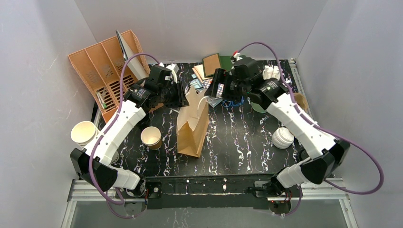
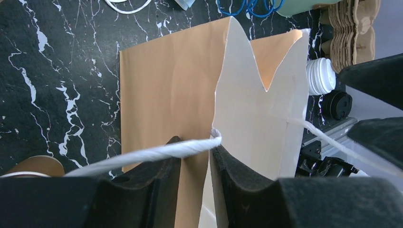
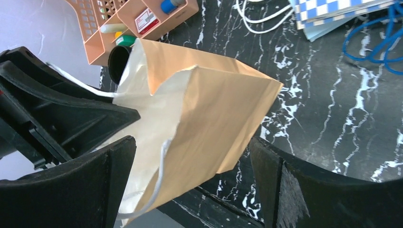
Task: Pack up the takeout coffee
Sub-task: Open the takeout bag at the center of the board, then pick up the cup tray from the center of the board.
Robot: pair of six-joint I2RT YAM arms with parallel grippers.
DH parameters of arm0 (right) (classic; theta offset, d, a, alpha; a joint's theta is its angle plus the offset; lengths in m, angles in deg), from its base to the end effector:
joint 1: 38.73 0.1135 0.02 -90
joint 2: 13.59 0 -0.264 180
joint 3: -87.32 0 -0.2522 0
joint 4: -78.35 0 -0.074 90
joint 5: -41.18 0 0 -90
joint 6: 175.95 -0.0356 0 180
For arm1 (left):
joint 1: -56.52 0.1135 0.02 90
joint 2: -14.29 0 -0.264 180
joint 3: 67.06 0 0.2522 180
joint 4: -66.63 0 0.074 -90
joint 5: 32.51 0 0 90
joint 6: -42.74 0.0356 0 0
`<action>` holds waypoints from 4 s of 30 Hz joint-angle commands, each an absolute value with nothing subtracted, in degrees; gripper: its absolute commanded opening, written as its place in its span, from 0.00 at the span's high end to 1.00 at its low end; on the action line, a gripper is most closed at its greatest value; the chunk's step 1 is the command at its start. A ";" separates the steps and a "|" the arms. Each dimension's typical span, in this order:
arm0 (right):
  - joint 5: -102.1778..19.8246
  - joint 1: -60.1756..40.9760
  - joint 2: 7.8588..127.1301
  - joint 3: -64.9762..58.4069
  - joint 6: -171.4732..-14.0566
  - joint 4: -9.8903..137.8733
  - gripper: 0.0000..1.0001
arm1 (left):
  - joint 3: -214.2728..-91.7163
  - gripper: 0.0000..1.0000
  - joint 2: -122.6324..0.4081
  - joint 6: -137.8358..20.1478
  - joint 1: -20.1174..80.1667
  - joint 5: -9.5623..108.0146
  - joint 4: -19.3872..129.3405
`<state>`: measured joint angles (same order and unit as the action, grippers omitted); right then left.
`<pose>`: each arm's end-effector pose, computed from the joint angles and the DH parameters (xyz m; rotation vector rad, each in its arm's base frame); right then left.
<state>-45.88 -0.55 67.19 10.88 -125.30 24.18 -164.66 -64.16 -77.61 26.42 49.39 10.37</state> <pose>0.2376 0.1892 0.4147 -0.0094 2.2394 0.8318 0.2505 -0.1510 0.3890 0.0764 2.3114 -0.7201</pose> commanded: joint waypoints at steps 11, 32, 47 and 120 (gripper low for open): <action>-62.63 6.97 78.43 24.73 -131.52 11.01 0.35 | -168.80 0.73 -64.03 -73.84 26.38 55.78 4.31; -74.70 5.00 78.10 33.27 -119.94 4.36 0.46 | -172.97 0.79 -66.46 -68.56 26.38 62.87 0.82; -70.50 -2.32 66.08 26.24 -106.68 15.79 0.05 | -171.25 0.73 -67.47 -69.78 26.38 54.28 5.05; -73.11 -56.04 79.25 -2.73 -143.10 20.22 0.57 | -179.02 0.28 -66.30 -71.79 19.16 43.56 22.46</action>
